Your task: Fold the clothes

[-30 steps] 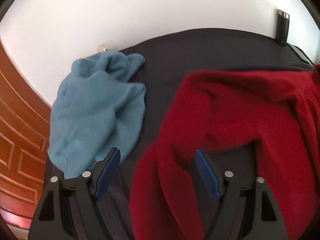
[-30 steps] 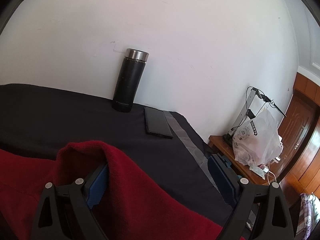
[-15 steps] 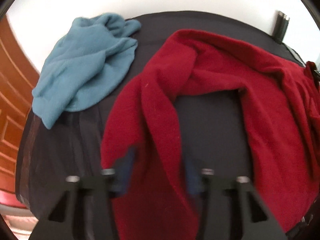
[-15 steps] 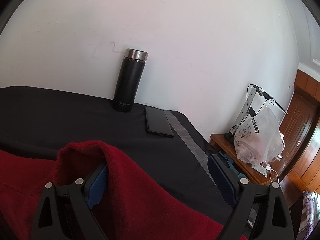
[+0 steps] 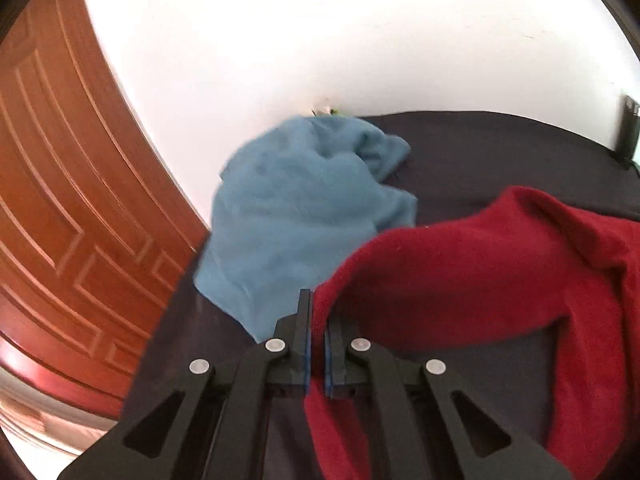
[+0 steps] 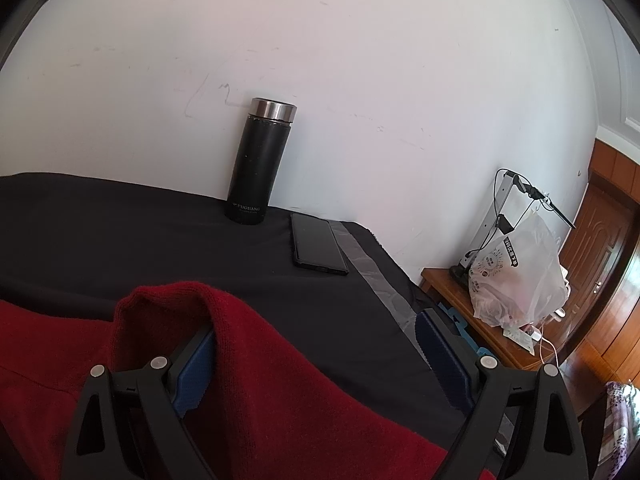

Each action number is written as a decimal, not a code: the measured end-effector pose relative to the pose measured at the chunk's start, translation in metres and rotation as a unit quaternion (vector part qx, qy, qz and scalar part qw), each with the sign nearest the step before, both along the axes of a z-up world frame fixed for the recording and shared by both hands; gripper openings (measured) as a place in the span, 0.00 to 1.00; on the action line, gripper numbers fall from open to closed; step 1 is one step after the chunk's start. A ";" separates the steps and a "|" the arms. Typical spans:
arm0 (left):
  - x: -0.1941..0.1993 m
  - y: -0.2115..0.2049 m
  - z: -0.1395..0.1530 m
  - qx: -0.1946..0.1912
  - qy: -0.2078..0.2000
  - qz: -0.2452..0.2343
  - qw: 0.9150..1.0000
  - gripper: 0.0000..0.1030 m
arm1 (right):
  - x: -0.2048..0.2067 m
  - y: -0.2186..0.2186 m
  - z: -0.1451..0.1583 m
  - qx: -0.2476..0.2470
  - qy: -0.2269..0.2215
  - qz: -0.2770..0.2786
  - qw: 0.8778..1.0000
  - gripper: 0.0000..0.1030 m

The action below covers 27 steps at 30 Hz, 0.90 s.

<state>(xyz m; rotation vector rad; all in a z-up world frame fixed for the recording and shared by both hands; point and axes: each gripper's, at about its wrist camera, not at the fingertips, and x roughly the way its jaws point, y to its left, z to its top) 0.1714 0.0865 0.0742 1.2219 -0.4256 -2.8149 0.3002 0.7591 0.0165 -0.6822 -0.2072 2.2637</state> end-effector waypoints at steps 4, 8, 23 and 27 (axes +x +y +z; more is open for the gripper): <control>-0.035 -0.011 0.011 -0.043 -0.005 0.012 0.999 0.10 | 0.001 0.003 -0.001 -0.001 0.000 0.000 1.000 0.92; -0.069 -0.013 -0.002 -0.089 -0.017 0.023 0.996 0.37 | -0.001 0.000 -0.002 0.001 -0.003 0.000 1.000 0.91; -0.123 -0.041 -0.021 -0.169 -0.038 0.037 0.984 0.79 | -0.006 -0.008 -0.004 0.012 -0.013 0.005 1.000 0.92; -0.122 -0.060 -0.010 -0.130 -0.043 0.045 0.990 0.84 | -0.008 -0.012 -0.005 0.015 -0.017 0.007 1.000 0.91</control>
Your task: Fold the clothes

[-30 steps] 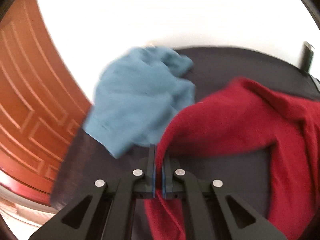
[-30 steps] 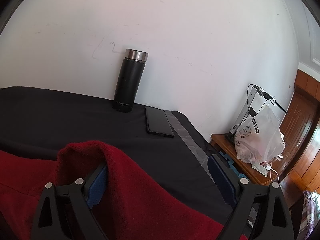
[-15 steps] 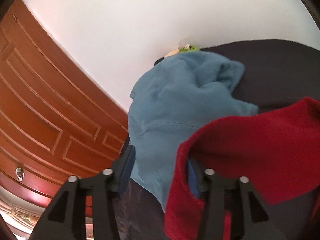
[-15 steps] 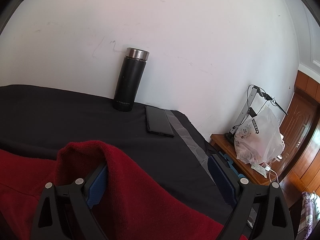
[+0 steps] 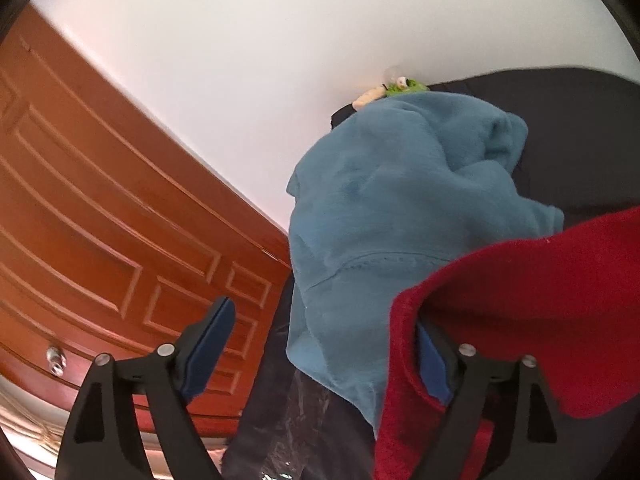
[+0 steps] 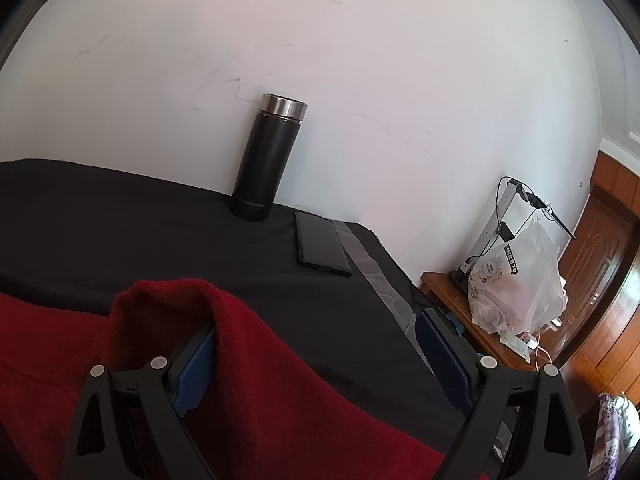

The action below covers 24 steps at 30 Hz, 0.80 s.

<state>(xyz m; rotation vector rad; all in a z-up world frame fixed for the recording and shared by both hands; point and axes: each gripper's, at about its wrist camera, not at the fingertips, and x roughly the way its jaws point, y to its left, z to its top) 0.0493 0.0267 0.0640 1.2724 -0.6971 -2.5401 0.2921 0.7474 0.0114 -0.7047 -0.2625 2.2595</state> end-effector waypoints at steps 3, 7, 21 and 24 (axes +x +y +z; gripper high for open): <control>-0.004 -0.012 0.002 0.031 -0.012 0.002 0.999 0.85 | -0.001 -0.001 0.000 -0.001 -0.001 0.000 1.000 0.92; -0.006 -0.009 0.008 0.010 -0.021 -0.013 1.000 0.85 | -0.002 0.000 -0.001 -0.006 -0.003 -0.001 1.000 0.91; -0.014 0.033 0.018 -0.160 -0.023 -0.094 0.982 0.91 | -0.002 -0.003 -0.002 -0.004 -0.006 -0.001 1.000 0.91; -0.020 0.016 0.012 -0.047 -0.054 -0.090 0.993 0.92 | -0.002 -0.004 -0.002 -0.003 -0.007 -0.001 1.000 0.91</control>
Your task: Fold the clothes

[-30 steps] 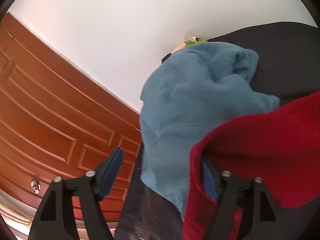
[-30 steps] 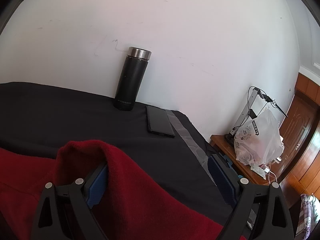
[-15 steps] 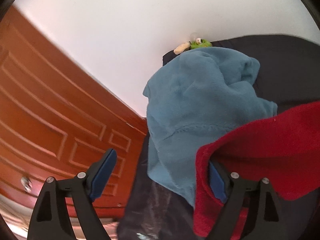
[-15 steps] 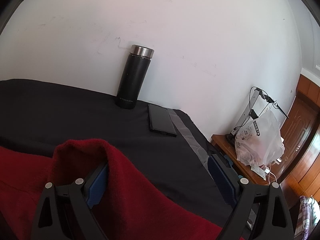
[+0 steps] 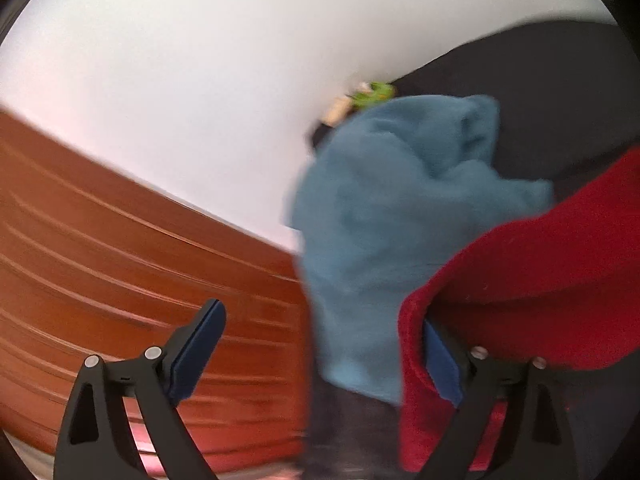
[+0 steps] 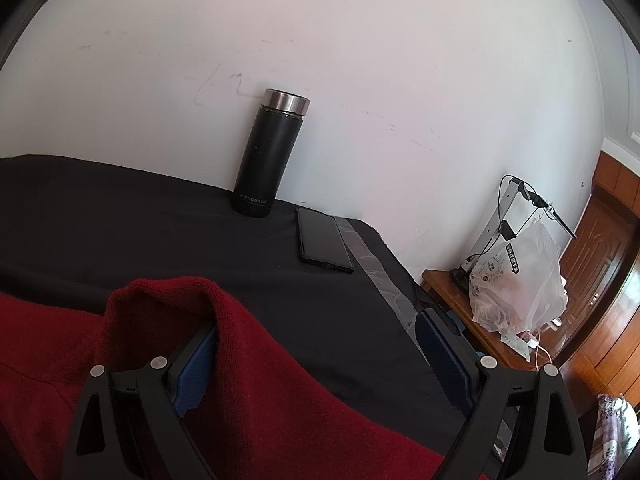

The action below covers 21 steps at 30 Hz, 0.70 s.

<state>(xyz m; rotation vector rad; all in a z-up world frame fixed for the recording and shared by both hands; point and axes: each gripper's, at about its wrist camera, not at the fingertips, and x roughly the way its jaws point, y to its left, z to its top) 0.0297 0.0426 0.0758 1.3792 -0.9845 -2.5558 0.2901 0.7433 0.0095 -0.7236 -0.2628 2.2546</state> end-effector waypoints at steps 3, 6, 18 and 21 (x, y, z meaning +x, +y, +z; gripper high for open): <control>-0.007 -0.023 -0.015 0.062 -0.024 0.048 0.997 0.94 | 0.000 -0.001 0.000 0.000 0.000 0.000 1.000 0.91; -0.005 -0.032 -0.026 0.064 -0.031 0.060 0.996 0.96 | -0.001 -0.002 0.000 -0.001 0.000 -0.001 1.000 0.92; 0.021 -0.009 -0.017 -0.101 -0.023 -0.039 0.994 0.96 | -0.001 -0.003 0.000 -0.002 0.000 -0.001 1.000 0.91; 0.022 -0.001 -0.015 -0.142 -0.020 -0.058 0.988 0.96 | -0.001 -0.003 0.000 -0.003 0.001 0.000 1.000 0.91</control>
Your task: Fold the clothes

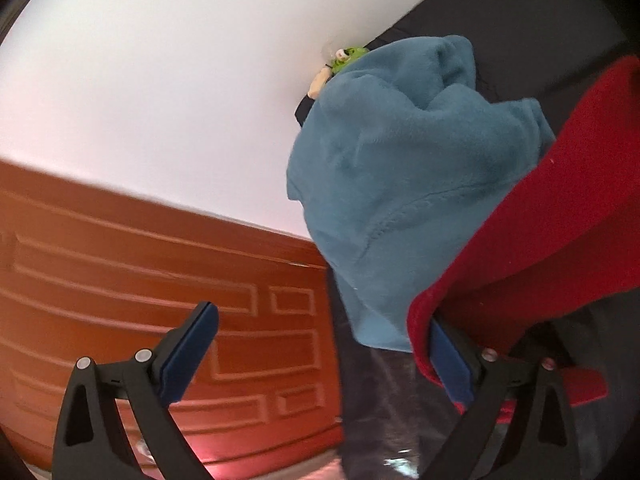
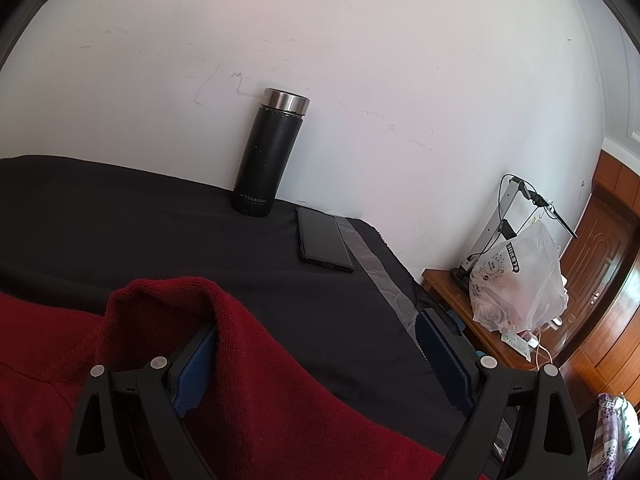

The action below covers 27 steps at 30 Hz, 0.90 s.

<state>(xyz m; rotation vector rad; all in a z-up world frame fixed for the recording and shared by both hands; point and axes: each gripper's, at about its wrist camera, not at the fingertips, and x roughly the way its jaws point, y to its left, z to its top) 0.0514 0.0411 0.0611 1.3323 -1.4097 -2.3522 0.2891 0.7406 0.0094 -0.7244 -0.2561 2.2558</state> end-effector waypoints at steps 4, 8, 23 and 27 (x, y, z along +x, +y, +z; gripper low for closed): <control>0.003 0.006 -0.005 -0.049 -0.007 -0.032 0.998 0.96 | 0.000 0.000 -0.001 -0.001 0.000 0.000 1.000 0.91; 0.006 0.001 -0.005 -0.032 -0.020 -0.039 0.999 0.96 | -0.001 -0.001 0.000 0.000 0.000 0.000 1.000 0.92; 0.032 -0.039 -0.035 0.245 -0.023 0.132 0.960 0.98 | -0.002 -0.001 0.000 -0.002 0.001 -0.002 1.000 0.92; 0.053 -0.023 -0.048 0.245 -0.028 0.135 0.960 0.98 | -0.003 -0.002 0.000 -0.002 0.000 -0.002 1.000 0.91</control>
